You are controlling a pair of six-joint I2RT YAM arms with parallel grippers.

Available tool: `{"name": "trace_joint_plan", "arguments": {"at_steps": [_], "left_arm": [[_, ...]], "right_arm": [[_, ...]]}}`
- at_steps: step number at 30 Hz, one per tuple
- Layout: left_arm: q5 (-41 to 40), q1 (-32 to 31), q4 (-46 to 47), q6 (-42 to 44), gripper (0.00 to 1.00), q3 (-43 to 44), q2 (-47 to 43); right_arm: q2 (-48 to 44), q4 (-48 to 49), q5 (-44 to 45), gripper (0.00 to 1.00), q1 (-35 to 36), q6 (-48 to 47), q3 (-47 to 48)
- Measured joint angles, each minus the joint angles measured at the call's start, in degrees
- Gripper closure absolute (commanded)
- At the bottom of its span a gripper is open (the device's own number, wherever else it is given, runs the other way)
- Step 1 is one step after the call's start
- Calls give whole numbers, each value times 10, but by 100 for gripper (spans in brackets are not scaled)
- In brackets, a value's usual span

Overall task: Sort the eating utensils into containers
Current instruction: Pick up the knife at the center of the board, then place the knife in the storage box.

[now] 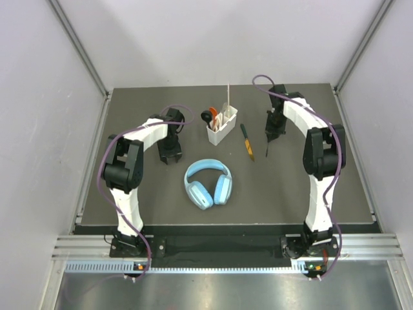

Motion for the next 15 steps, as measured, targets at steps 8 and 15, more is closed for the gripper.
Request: {"name": "trace_joint_plan", "arguments": {"at_steps": [8,15], "left_arm": [[0,0,-4,2,52,5,3],[-1,0,-5,6,52,5,3]], "right_arm": [[-8,21,7,100,60,-66,104],[-30,74,19,100,101,-98,114]]}}
